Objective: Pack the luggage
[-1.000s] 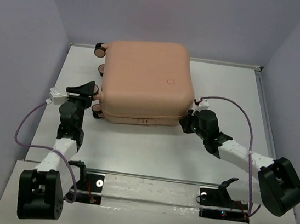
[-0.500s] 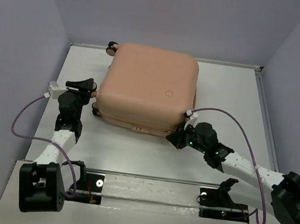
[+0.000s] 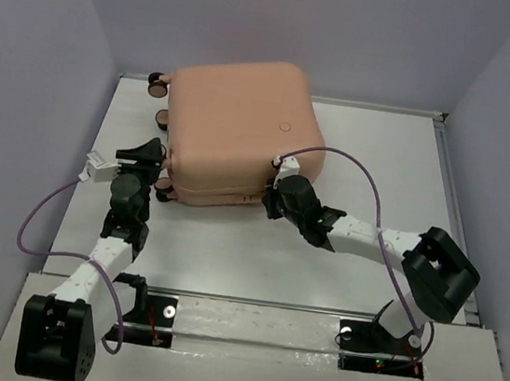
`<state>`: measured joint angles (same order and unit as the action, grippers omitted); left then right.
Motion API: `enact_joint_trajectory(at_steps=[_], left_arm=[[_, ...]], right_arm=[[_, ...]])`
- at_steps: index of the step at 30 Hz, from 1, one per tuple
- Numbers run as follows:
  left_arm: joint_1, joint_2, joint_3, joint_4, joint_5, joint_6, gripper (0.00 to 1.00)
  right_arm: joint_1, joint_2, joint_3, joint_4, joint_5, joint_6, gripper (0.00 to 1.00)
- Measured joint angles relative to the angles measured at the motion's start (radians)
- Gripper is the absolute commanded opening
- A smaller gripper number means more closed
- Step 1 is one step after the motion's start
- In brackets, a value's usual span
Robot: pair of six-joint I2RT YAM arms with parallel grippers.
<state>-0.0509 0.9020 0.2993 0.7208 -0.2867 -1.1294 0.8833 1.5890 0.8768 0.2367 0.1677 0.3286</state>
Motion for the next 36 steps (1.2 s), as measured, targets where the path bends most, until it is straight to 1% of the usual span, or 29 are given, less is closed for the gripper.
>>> enact_joint_trajectory(at_steps=[1, 2, 4, 6, 7, 9, 11, 13, 14, 16, 18, 20, 22, 23, 26, 30, 33, 36], left_arm=[[-0.024, -0.017, -0.012, -0.003, 0.015, 0.000, 0.06], [-0.040, -0.034, -0.020, -0.005, 0.040, 0.000, 0.06], [-0.070, -0.062, -0.035, -0.008, 0.106, 0.000, 0.06], [-0.134, -0.089, -0.053, -0.014, 0.196, 0.000, 0.06], [-0.169, -0.094, -0.057, -0.014, 0.224, 0.001, 0.06], [-0.238, -0.093, -0.057, -0.012, 0.261, 0.011, 0.06], [-0.277, -0.087, -0.056, -0.007, 0.250, 0.028, 0.06], [-0.282, -0.077, -0.048, -0.006, 0.227, 0.044, 0.06], [-0.278, -0.069, -0.034, -0.011, 0.193, 0.065, 0.06], [-0.266, -0.053, -0.006, -0.028, 0.132, 0.094, 0.06], [-0.241, -0.022, 0.021, -0.039, 0.092, 0.103, 0.06], [-0.229, -0.002, 0.041, -0.053, 0.101, 0.103, 0.06], [-0.229, 0.016, 0.059, -0.061, 0.146, 0.105, 0.06], [-0.236, 0.027, 0.072, -0.071, 0.191, 0.109, 0.06], [-0.265, 0.056, 0.099, -0.074, 0.311, 0.130, 0.06], [-0.300, 0.107, 0.131, -0.068, 0.415, 0.164, 0.06], [-0.314, 0.152, 0.140, -0.013, 0.441, 0.171, 0.06], [-0.321, 0.187, 0.140, 0.041, 0.437, 0.171, 0.06]], right_arm=[[-0.005, -0.005, 0.001, -0.025, 0.011, -0.011, 0.07], [-0.035, -0.031, -0.010, -0.045, -0.025, -0.019, 0.07], [-0.122, -0.094, -0.044, -0.075, -0.111, -0.022, 0.07], [-0.202, -0.150, -0.064, -0.115, -0.171, -0.024, 0.07], [-0.251, -0.179, -0.071, -0.144, -0.177, -0.027, 0.07], [-0.285, -0.184, -0.076, -0.153, -0.178, -0.016, 0.07], [-0.248, -0.156, -0.076, -0.116, -0.136, 0.004, 0.07], [-0.192, -0.115, -0.065, -0.072, -0.057, -0.002, 0.07], [-0.116, -0.090, -0.058, -0.048, 0.027, -0.001, 0.07], [-0.067, -0.064, -0.058, 0.010, 0.082, 0.004, 0.07], [-0.040, -0.049, -0.062, 0.047, 0.096, 0.005, 0.07], [-0.006, -0.053, -0.079, 0.075, 0.058, 0.010, 0.07], [0.050, -0.062, -0.100, 0.099, 0.003, 0.010, 0.07], [0.070, -0.070, -0.113, 0.113, -0.002, 0.009, 0.07], [0.078, -0.134, -0.160, 0.109, -0.036, 0.012, 0.07], [0.080, -0.187, -0.189, 0.076, -0.117, 0.030, 0.07], [0.080, -0.183, -0.181, 0.063, -0.151, 0.049, 0.07], [0.099, -0.137, -0.138, 0.063, -0.163, 0.077, 0.07]])
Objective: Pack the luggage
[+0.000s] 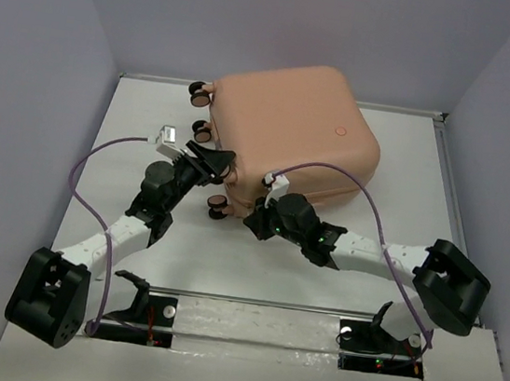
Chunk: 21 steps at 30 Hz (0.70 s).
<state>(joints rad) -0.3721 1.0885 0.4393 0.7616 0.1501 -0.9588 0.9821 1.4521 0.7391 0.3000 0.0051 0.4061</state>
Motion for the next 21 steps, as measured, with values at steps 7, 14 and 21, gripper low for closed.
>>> enact_joint_trajectory(at_steps=[7, 14, 21], left_arm=[[-0.003, 0.094, 0.001, 0.141, -0.125, -0.018, 0.06], [-0.022, 0.098, -0.008, 0.183, -0.177, -0.043, 0.06], [-0.101, 0.054, -0.027, 0.145, -0.109, 0.005, 0.83]], right_arm=[[0.072, 0.185, 0.176, 0.031, 0.120, 0.025, 0.07], [0.087, 0.160, 0.118, 0.088, 0.184, 0.028, 0.07], [0.090, -0.090, -0.099, 0.071, 0.192, 0.032, 0.07]])
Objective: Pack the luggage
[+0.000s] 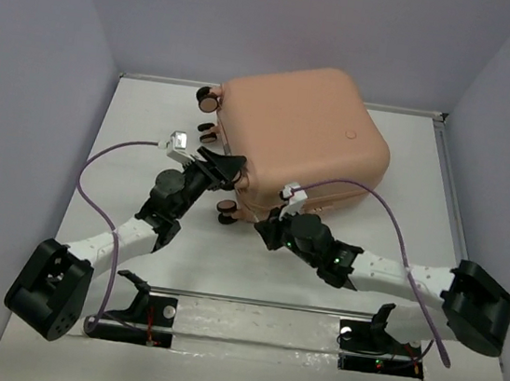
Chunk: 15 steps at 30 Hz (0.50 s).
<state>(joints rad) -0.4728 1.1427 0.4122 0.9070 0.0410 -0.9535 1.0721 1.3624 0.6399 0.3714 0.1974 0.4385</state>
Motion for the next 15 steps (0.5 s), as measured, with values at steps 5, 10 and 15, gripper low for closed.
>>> enact_joint_trajectory(at_steps=[5, 10, 15], left_arm=[[-0.006, -0.045, 0.027, -0.206, -0.025, 0.146, 0.99], [0.011, -0.092, 0.199, -0.529, -0.105, 0.278, 0.99], [0.039, -0.141, 0.418, -0.808, -0.148, 0.404, 0.96]], right_arm=[[0.008, -0.286, -0.158, -0.128, -0.007, 0.010, 0.07], [-0.020, -0.470, -0.225, -0.258, -0.080, 0.030, 0.43], [-0.032, -0.510, -0.228, -0.301, -0.181, 0.034, 0.75]])
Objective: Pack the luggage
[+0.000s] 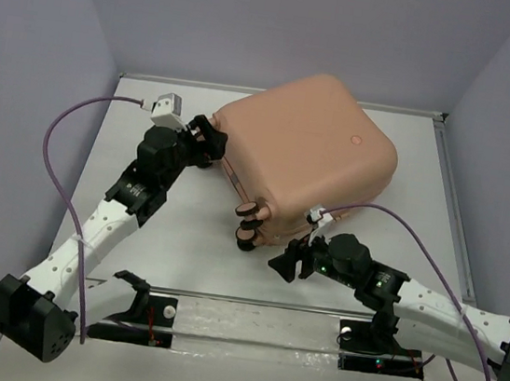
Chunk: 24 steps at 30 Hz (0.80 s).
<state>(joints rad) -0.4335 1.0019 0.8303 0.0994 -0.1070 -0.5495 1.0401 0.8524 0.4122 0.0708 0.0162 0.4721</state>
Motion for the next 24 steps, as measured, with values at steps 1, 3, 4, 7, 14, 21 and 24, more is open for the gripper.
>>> enact_joint_trajectory(at_steps=[1, 3, 4, 7, 14, 21, 24], left_arm=[[0.015, 0.000, 0.031, -0.038, 0.001, 0.033, 0.95], [0.084, 0.003, 0.087, -0.126, 0.006, 0.097, 0.92], [0.116, 0.008, 0.104, -0.156, 0.006, 0.116, 0.91], [0.223, 0.064, 0.161, -0.257, 0.019, 0.210, 0.87], [0.267, 0.185, 0.158, -0.298, 0.030, 0.371, 0.87], [0.272, 0.230, 0.165, -0.196, 0.177, 0.472, 0.92], [0.272, 0.323, 0.234, -0.186, 0.249, 0.521, 0.93]], right_arm=[[0.000, 0.000, 0.000, -0.004, -0.005, -0.001, 0.75], [0.000, -0.008, 0.000, -0.029, -0.014, -0.002, 0.74], [0.000, -0.018, 0.000, -0.041, -0.014, -0.002, 0.74], [0.000, -0.082, -0.002, -0.070, -0.002, -0.002, 0.72], [-0.005, -0.222, -0.021, -0.093, 0.061, -0.001, 0.71], [-0.013, -0.229, -0.063, -0.127, 0.098, 0.001, 0.72], [-0.018, -0.232, -0.068, -0.134, 0.103, 0.003, 0.72]])
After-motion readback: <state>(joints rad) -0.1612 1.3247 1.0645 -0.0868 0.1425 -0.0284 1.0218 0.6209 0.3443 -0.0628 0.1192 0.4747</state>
